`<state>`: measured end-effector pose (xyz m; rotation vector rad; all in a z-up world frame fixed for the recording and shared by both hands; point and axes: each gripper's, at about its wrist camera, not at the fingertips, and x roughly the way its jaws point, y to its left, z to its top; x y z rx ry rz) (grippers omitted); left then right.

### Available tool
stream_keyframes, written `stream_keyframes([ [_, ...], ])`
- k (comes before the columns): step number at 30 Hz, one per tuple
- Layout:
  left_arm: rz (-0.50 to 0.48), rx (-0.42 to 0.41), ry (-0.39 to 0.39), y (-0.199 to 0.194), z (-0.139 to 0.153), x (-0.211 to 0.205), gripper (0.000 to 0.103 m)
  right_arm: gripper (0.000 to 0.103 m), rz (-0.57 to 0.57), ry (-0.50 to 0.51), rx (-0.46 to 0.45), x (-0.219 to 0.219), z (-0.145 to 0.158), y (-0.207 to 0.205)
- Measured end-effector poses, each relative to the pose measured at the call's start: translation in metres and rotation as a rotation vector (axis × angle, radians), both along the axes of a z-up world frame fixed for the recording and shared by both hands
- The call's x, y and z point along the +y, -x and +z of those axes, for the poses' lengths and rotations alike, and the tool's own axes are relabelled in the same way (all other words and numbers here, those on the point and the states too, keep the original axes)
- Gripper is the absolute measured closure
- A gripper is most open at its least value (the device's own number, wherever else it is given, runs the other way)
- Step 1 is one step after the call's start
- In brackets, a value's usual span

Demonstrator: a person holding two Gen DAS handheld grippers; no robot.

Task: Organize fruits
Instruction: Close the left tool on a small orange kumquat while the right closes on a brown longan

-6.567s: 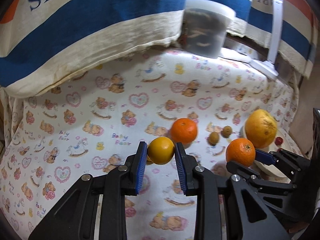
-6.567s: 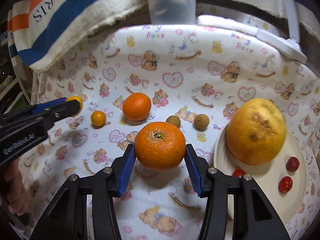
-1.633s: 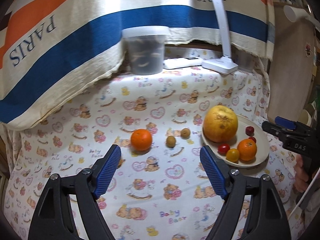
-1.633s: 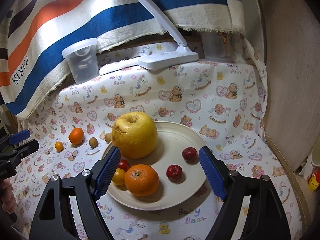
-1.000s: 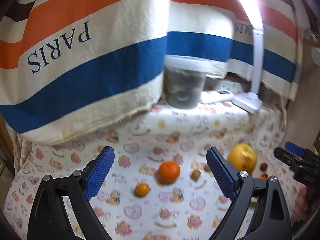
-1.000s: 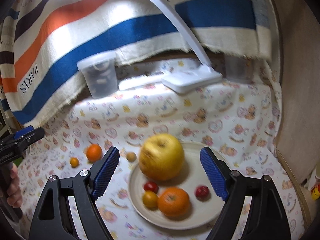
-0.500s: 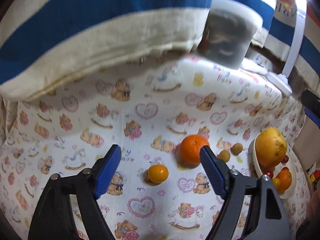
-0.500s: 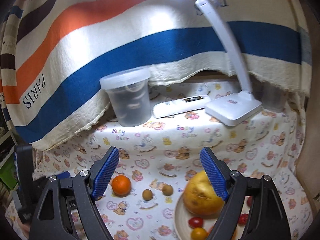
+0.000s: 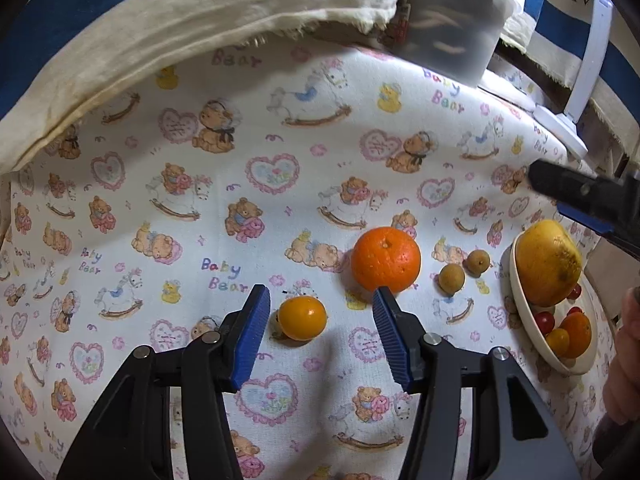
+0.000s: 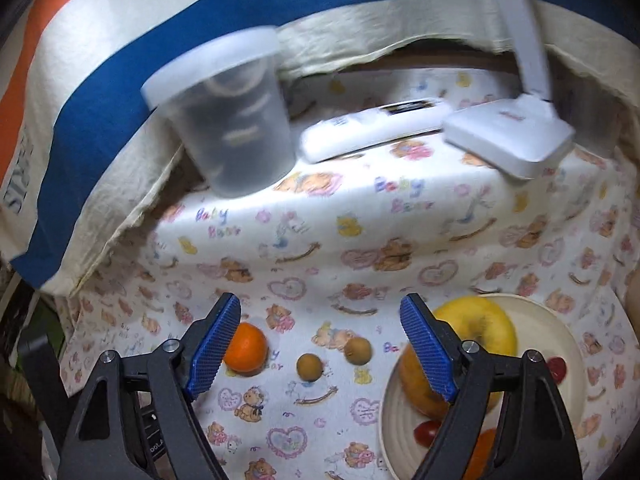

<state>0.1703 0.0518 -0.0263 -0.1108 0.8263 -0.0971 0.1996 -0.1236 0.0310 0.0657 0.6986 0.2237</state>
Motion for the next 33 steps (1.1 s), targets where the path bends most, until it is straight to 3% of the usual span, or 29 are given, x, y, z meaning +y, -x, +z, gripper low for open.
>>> stream_keyframes([
  [3, -0.002, 0.013, -0.011, -0.002, -0.006, -0.003, 0.050, 0.032, 0.051, 0.045, 0.023, 0.012, -0.010, -0.002],
  [9, 0.010, 0.011, -0.011, -0.004, -0.009, -0.007, 0.050, 0.053, 0.093, -0.019, 0.160, 0.014, -0.036, -0.016],
  [14, 0.012, 0.031, 0.007, -0.002, -0.013, 0.004, 0.065, 0.066, 0.088, -0.056, 0.237, 0.011, -0.055, -0.026],
  [19, 0.015, 0.029, 0.022, -0.004, -0.017, 0.006, 0.067, 0.067, 0.099, -0.047, 0.280, 0.015, -0.072, -0.032],
  [31, -0.003, 0.053, -0.028, -0.010, -0.026, -0.011, 0.067, 0.077, 0.106, 0.089, 0.224, 0.037, -0.090, -0.032],
  [33, -0.003, 0.057, -0.028, -0.011, -0.027, -0.011, 0.073, 0.077, 0.105, 0.095, 0.231, 0.039, -0.094, -0.033],
])
